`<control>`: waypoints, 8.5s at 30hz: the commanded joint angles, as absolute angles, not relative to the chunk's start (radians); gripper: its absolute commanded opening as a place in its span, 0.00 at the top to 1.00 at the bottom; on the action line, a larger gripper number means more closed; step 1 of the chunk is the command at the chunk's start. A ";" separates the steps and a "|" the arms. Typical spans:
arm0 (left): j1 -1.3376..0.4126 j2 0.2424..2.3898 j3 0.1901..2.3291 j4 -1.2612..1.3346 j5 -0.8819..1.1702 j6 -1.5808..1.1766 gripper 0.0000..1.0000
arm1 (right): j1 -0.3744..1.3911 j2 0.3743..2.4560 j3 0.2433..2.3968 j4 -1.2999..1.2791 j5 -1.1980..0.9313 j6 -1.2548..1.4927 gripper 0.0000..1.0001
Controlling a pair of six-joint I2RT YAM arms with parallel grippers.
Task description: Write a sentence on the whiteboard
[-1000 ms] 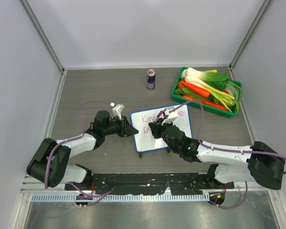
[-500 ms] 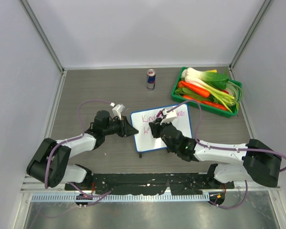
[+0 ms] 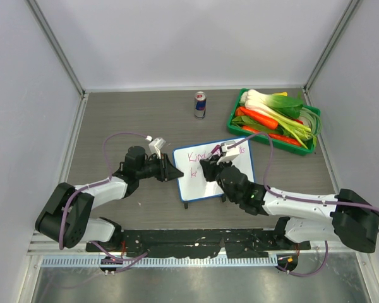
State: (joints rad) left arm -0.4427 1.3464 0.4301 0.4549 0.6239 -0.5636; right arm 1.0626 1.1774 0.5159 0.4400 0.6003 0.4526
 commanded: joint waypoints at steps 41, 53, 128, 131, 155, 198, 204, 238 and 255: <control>-0.453 1.388 0.426 0.373 0.549 -0.494 1.00 | 1.060 1.187 0.449 0.449 0.583 0.517 0.99; -0.451 1.385 0.426 0.373 0.551 -0.495 1.00 | 1.060 1.203 0.498 0.480 0.626 0.479 1.00; -0.449 1.390 0.426 0.373 0.551 -0.495 1.00 | 1.020 1.155 0.500 0.410 0.630 0.480 0.99; -0.452 1.391 0.428 0.373 0.551 -0.495 1.00 | 1.020 1.164 0.500 0.420 0.621 0.483 0.99; -0.451 1.393 0.428 0.374 0.555 -0.495 1.00 | 1.020 1.132 0.462 0.379 0.569 0.491 0.99; -0.448 1.391 0.429 0.374 0.557 -0.495 1.00 | 1.015 1.166 0.583 0.423 0.657 0.416 0.99; -0.449 1.391 0.428 0.376 0.558 -0.497 1.00 | 1.011 1.195 0.584 0.417 0.657 0.422 0.99; -0.451 1.396 0.430 0.376 0.558 -0.495 1.00 | 1.011 1.131 0.483 0.348 0.580 0.488 0.99; -0.449 1.396 0.430 0.377 0.558 -0.497 1.00 | 1.011 1.095 0.471 0.330 0.594 0.492 0.99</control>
State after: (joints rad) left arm -0.4427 1.3575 0.4355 0.4595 0.6312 -0.5640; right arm 1.0122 1.1271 0.4709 0.3389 0.5568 0.4885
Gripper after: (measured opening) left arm 0.237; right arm 0.162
